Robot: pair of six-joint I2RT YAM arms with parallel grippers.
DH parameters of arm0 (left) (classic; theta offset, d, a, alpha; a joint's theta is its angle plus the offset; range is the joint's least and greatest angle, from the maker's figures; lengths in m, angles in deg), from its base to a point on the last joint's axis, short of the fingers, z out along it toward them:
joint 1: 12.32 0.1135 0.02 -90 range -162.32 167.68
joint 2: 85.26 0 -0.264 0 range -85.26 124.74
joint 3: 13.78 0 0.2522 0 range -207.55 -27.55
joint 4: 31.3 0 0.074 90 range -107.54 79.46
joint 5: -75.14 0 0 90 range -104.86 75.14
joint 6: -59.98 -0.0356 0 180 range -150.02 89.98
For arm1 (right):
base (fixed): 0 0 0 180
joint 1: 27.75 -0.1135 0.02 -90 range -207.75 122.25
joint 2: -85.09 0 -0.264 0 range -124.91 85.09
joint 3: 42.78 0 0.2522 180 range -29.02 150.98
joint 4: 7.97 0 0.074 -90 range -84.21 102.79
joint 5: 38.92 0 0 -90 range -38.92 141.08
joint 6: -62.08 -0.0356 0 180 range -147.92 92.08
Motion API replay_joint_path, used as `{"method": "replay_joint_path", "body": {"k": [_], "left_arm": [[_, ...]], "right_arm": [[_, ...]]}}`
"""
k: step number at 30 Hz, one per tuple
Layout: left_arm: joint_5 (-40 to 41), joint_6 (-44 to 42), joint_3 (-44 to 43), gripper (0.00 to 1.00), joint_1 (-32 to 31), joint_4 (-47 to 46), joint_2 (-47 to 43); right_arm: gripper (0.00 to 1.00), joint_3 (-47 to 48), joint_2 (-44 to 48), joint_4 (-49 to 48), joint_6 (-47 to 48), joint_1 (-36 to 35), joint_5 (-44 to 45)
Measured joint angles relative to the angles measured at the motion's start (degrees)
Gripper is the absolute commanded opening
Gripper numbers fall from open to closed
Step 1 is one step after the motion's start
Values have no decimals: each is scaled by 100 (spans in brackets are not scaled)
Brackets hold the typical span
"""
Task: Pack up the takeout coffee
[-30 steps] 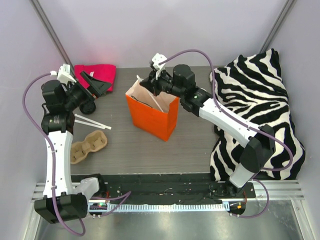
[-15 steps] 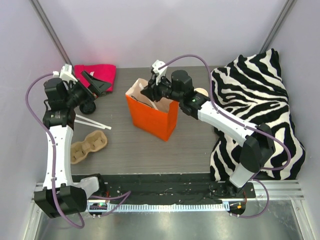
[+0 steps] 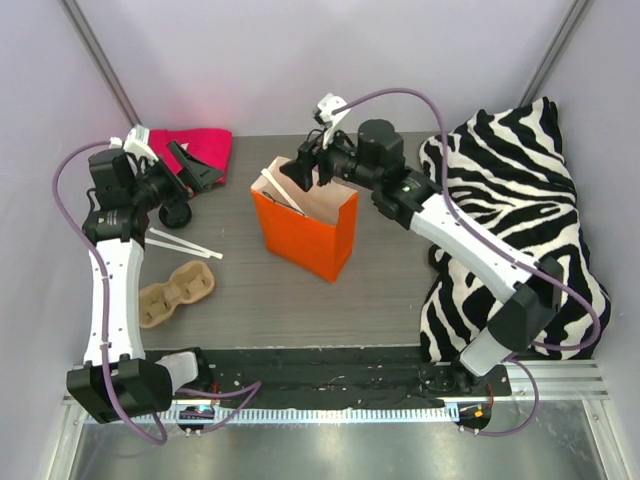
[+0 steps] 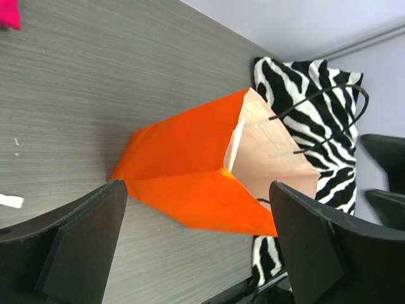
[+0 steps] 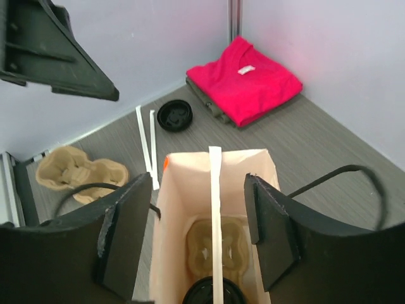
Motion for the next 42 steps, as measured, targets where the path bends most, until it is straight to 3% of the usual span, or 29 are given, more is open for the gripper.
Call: {"method": "replay_joint_path", "body": {"k": [3, 11, 25, 42], "left_arm": [[2, -411, -315, 100, 0, 326, 61], [-136, -1051, -647, 100, -2, 588, 151], [-190, -1104, -391, 100, -2, 586, -2], [-188, -1069, -245, 100, -2, 562, 111]], "right_arm": [[70, 125, 413, 254, 2, 98, 35], [53, 243, 1287, 660, 59, 492, -4], [51, 1325, -1128, 1672, 619, 186, -273], [57, 1910, -1862, 1878, 1045, -48, -273]]}}
